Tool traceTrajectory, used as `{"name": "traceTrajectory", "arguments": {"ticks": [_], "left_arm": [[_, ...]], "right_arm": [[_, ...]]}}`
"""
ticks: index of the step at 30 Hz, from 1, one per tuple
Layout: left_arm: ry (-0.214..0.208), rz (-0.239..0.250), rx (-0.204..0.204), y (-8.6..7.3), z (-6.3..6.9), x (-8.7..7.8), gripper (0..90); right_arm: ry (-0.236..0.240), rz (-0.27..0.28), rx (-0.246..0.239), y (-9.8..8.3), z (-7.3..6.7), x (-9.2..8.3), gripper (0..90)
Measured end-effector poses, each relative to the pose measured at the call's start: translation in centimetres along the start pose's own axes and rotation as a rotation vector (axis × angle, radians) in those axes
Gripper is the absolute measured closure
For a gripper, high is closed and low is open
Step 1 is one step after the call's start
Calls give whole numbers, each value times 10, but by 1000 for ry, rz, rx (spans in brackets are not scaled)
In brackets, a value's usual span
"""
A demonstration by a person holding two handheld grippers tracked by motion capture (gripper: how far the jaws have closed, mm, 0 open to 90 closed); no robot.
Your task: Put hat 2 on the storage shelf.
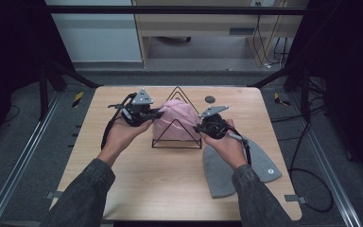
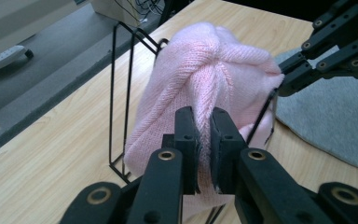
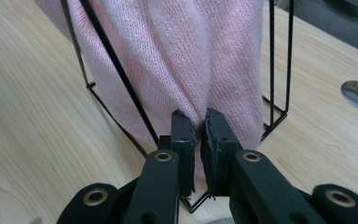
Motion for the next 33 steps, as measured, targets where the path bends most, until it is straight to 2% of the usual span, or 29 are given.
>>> {"name": "traceTrajectory", "arguments": {"ticks": [3,6,10,11,14,16,18,22,23,25,26,28,30,31,32,33], "left_arm": [[-7,-16,7,-4,2,2,825],[-28,2,-11,-7,3,3,817],[-26,22,-17,-7,4,3,806],[-25,46,-31,-5,3,1,806],[-14,72,-40,-2,2,-1,770],[-13,81,-42,0,3,-2,736],[-5,117,-41,4,5,-6,713],[28,121,-42,7,6,-11,666],[28,121,-42,7,6,-11,658],[65,115,-29,5,10,-21,624],[65,115,-29,5,10,-21,598],[98,110,-23,-1,13,-28,527],[116,95,-54,-20,17,-38,465],[116,95,-54,-20,17,-38,428],[118,100,-70,-27,19,-39,428],[116,84,-70,-36,21,-42,390]], "right_arm": [[5,-15,-6,-3,-1,2,837],[8,-21,-6,-4,-2,3,835],[4,-16,-6,-4,-2,1,820],[-2,-10,-6,-4,-2,-1,786],[-25,-1,0,-3,-1,-7,680],[-32,1,0,-4,0,-9,650],[-45,17,8,-6,3,-19,582],[-62,33,33,-12,10,-31,485],[-74,27,29,-15,12,-34,462],[-88,22,37,-22,18,-38,426],[-95,9,40,-26,21,-40,408],[-120,-11,35,-36,29,-42,372],[-134,-28,56,-45,38,-45,343],[-134,-28,56,-45,38,-45,343],[-142,-38,64,-49,43,-45,324],[-150,-51,77,-53,48,-46,309]]}}
Point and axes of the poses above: each handheld gripper's, and its own axes: x roughly forward along the jaws, y roughly out of its top, z roughly to its right, the point moved 2 cm from there along x, roughly forward along the jaws, and after that the axes turned 8 degrees about -y, right-handed, at the moved point
